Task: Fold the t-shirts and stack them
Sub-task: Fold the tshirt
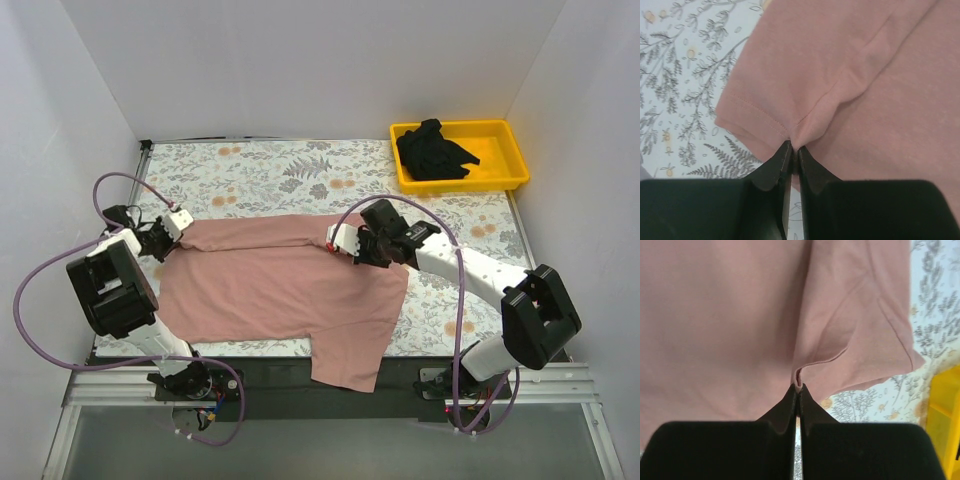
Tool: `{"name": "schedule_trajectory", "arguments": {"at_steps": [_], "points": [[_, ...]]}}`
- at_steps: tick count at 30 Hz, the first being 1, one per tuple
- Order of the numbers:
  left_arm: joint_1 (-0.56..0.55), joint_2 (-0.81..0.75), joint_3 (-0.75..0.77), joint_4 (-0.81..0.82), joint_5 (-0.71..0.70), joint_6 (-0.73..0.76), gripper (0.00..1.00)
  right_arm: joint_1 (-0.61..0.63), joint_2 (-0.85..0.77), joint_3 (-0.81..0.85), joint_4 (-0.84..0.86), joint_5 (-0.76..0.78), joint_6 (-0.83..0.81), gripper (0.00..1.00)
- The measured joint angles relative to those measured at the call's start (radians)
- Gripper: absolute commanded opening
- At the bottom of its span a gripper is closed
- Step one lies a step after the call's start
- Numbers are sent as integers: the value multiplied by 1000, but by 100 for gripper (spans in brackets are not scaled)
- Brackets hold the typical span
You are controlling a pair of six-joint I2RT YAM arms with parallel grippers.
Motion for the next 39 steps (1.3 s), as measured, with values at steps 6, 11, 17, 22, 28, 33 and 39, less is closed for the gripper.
{"name": "schedule_trajectory", "arguments": {"at_steps": [6, 11, 17, 22, 28, 33, 39], "points": [[3, 0, -30, -64, -19, 66, 32, 7, 0, -8, -85, -35, 18, 67], [29, 15, 116, -233, 39, 49, 57, -64, -7, 75, -212, -135, 14, 68], [-36, -55, 251, -298, 183, -51, 58, -299, 143, 393, -250, -224, 138, 49], [-366, -154, 181, -224, 215, -174, 59, -446, 412, 631, -254, -306, 292, 49], [-744, -100, 175, -66, 206, -320, 58, -534, 613, 722, -308, -378, 429, 46], [-946, 54, 204, 89, 156, -406, 53, -575, 681, 745, -318, -429, 504, 36], [-1126, 210, 264, 190, 109, -431, 49, -581, 689, 745, -314, -433, 532, 37]]}}
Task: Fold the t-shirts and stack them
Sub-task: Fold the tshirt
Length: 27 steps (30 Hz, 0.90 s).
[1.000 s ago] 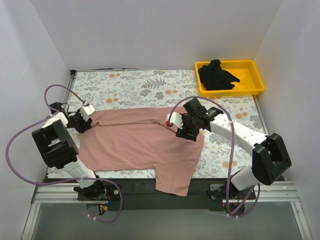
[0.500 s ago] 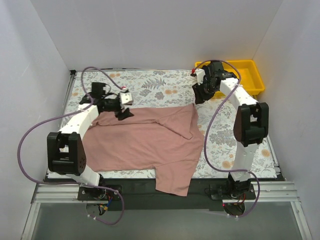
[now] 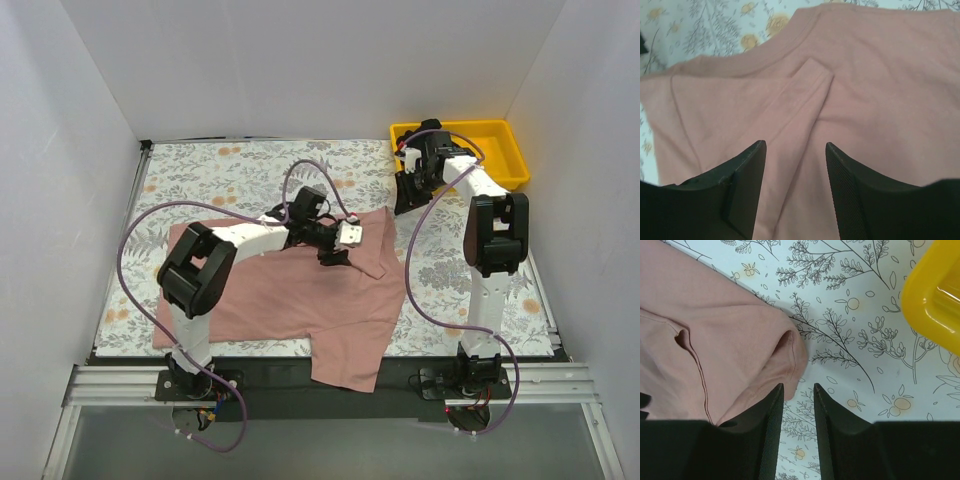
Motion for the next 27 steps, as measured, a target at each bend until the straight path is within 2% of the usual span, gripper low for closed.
{"name": "schedule_trajectory", "arguments": {"at_steps": [3, 13, 22, 27], "points": [[-50, 42, 19, 40, -19, -1, 49, 2, 5, -1, 9, -3, 2, 39], [-176, 114, 24, 120, -104, 73, 37, 9, 8, -59, 66, -3, 0, 40], [-185, 142, 32, 129, -146, 97, 27, 31, 33, -78, 111, 12, -8, 46], [-185, 142, 32, 132, -155, 95, 18, 41, 39, -71, 128, 11, -8, 46]]}}
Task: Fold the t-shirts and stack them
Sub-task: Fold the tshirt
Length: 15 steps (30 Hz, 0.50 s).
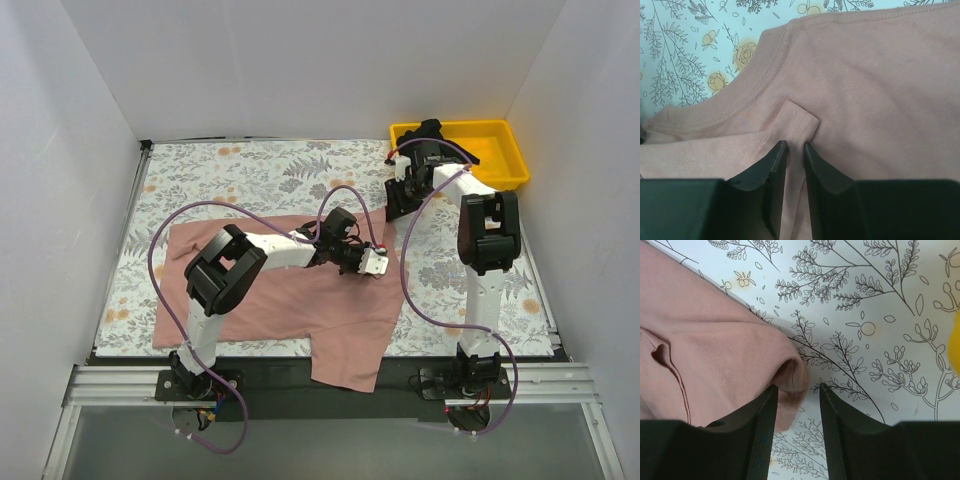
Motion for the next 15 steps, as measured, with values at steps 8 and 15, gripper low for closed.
{"name": "schedule_trajectory", "arguments": {"at_steps": [8, 15], "points": [[0, 1, 0, 12, -10, -1, 0, 5, 15, 18, 11, 0, -2, 28], [0, -22, -15, 31, 9, -37, 0, 5, 35, 37, 21, 6, 0, 9]]}}
